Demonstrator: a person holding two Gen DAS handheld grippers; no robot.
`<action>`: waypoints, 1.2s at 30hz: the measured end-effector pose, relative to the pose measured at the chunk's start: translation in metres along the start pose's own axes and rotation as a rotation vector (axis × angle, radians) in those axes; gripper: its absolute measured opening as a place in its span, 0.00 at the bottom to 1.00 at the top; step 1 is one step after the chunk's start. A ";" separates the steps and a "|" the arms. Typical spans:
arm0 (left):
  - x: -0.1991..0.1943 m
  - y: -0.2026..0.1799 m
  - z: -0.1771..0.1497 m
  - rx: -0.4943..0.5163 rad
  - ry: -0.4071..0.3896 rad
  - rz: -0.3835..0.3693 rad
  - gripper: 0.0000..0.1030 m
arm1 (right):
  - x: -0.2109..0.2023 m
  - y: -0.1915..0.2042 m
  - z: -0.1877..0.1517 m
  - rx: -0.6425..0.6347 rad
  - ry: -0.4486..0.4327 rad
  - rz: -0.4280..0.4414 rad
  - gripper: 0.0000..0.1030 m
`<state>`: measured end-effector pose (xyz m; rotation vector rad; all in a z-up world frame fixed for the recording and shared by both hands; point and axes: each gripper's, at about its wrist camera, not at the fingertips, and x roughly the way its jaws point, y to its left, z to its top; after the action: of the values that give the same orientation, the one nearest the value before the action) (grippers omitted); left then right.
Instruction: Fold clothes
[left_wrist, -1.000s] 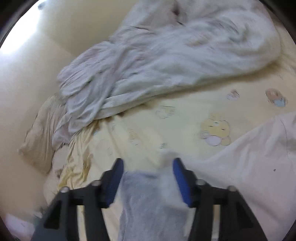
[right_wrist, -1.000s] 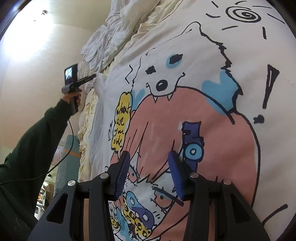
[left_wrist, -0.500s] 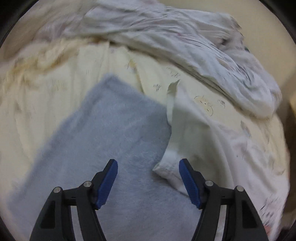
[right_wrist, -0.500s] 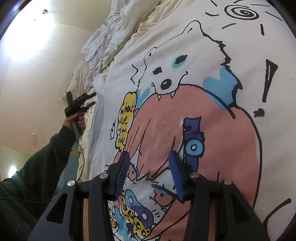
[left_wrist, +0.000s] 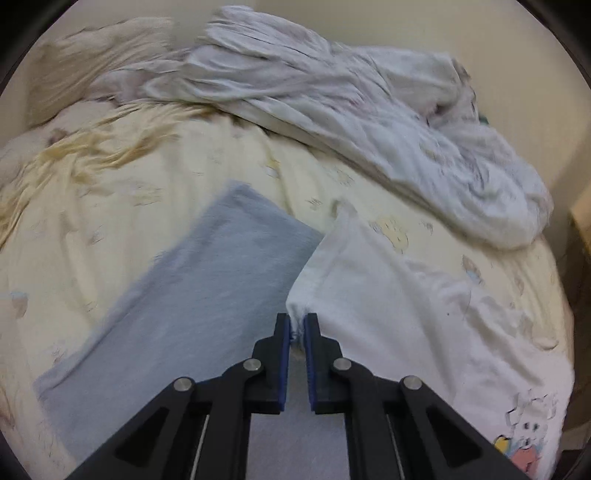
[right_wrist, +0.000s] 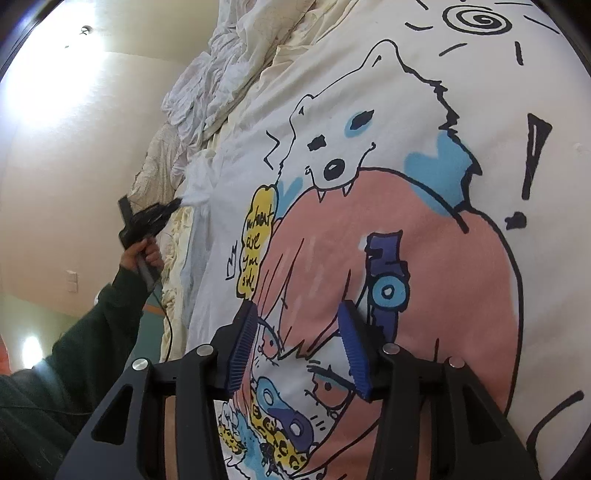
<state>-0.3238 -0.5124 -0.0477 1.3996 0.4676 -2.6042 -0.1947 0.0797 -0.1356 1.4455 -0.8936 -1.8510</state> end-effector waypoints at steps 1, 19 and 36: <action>-0.006 0.008 -0.003 -0.017 0.001 0.005 0.07 | 0.000 0.000 0.000 0.002 0.000 0.003 0.50; 0.049 -0.122 0.031 0.376 0.086 -0.151 0.33 | 0.008 0.000 0.001 -0.010 0.012 -0.004 0.50; 0.099 -0.218 0.053 0.547 -0.036 -0.089 0.29 | 0.014 0.007 0.000 -0.065 0.020 -0.022 0.50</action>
<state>-0.4803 -0.3240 -0.0592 1.4875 -0.2174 -2.9618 -0.1968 0.0642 -0.1376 1.4368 -0.8036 -1.8618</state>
